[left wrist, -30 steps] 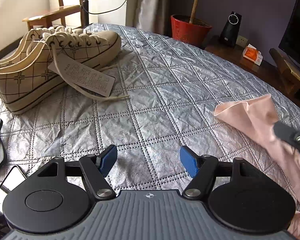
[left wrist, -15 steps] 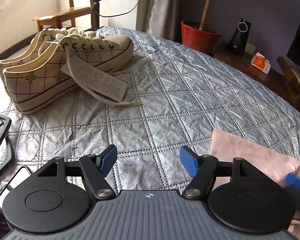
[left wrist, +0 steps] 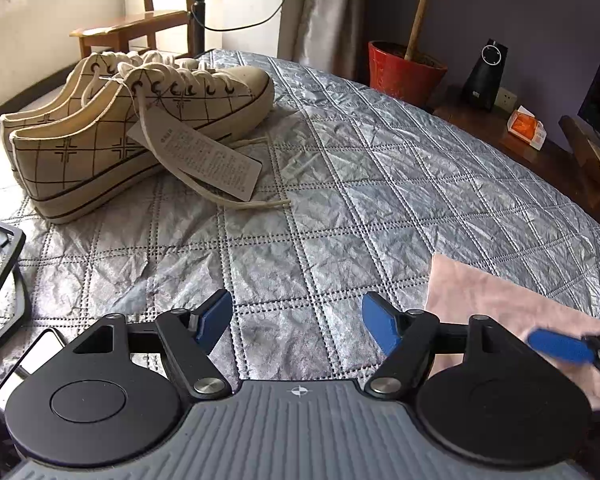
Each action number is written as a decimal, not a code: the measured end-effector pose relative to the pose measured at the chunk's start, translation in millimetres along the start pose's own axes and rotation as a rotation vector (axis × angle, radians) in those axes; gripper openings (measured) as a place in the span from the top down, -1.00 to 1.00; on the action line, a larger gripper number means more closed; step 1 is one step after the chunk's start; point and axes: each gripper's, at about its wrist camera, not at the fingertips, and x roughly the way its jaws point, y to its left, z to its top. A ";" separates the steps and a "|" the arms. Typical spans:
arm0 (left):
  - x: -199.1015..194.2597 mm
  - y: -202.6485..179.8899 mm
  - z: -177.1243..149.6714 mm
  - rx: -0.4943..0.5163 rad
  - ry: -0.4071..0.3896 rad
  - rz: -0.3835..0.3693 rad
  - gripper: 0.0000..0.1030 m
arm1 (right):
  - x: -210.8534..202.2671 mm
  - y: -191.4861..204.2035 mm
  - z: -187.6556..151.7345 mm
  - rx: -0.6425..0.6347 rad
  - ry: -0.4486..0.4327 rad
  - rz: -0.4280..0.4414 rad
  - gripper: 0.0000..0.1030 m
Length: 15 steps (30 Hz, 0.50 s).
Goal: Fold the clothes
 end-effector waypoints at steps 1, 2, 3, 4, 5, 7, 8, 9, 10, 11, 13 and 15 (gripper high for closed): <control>0.3 0.2 0.0 0.001 0.001 0.002 -0.50 | 4.0 -0.2 3.4 0.001 -0.001 -0.002 -0.57; 0.7 0.4 0.1 0.001 0.003 0.003 -0.50 | 6.0 -1.4 7.4 0.004 0.006 0.004 -0.56; 1.0 1.2 0.3 0.001 0.003 0.006 -0.50 | 3.3 -5.1 11.2 0.018 0.006 0.022 -0.41; 1.5 2.9 0.9 -0.002 0.003 0.010 -0.50 | -3.3 -8.7 13.0 0.044 -0.021 0.045 -0.40; 1.9 5.0 1.8 -0.009 0.003 0.017 -0.50 | -6.0 -13.7 13.7 0.058 -0.036 0.046 -0.40; 2.8 8.0 2.4 -0.020 0.007 0.024 -0.50 | -9.9 -24.2 14.9 0.081 -0.061 0.040 -0.36; 3.2 9.4 2.6 -0.025 0.010 0.028 -0.50 | -5.7 -24.6 17.8 0.052 -0.047 0.024 -0.34; 3.5 9.5 2.5 -0.023 0.012 0.030 -0.50 | -0.5 -24.2 21.1 0.017 -0.030 0.006 -0.33; 3.8 8.8 2.2 -0.018 0.015 0.033 -0.50 | 4.3 -23.5 24.5 -0.007 -0.021 0.022 -0.33; 4.1 8.2 2.0 -0.012 0.017 0.036 -0.50 | 9.1 -22.6 28.0 -0.029 -0.014 0.043 -0.33; 4.3 8.5 2.1 -0.013 0.019 0.038 -0.50 | 17.1 -21.6 35.0 -0.064 0.003 0.055 -0.35; 4.3 9.0 2.2 -0.015 0.021 0.038 -0.50 | 25.8 -23.4 42.2 -0.080 0.017 0.064 -0.35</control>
